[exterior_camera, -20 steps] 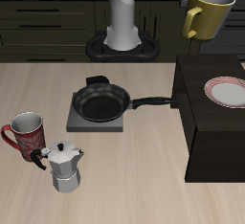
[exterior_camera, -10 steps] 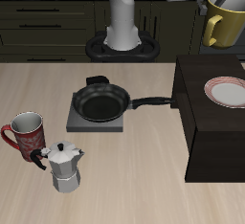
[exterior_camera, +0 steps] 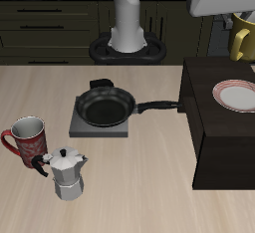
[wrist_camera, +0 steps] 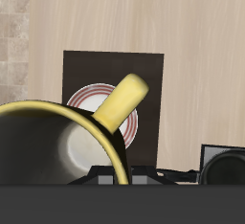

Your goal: Place the white and yellow mug on the plate

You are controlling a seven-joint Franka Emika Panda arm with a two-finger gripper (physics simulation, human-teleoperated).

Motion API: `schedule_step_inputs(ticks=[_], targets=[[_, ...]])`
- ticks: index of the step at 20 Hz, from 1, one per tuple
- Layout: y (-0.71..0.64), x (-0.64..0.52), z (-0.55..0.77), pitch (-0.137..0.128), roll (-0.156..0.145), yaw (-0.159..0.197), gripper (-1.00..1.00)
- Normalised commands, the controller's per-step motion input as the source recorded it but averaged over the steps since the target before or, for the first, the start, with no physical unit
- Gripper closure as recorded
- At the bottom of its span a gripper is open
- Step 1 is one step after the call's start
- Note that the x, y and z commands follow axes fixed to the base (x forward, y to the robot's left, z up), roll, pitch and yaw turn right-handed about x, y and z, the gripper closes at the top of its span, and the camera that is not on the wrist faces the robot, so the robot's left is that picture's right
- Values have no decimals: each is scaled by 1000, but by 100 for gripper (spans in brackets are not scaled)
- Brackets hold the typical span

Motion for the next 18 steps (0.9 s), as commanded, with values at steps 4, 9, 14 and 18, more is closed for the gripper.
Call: schedule_step_inputs(ticks=[4,9,14,18], targets=[[152,25,-184,25,20,17,100],[63,67,-157,16,-2,14,100],[37,77,-248,32,3,8,100],[12,105,-174,18,4,20,100]])
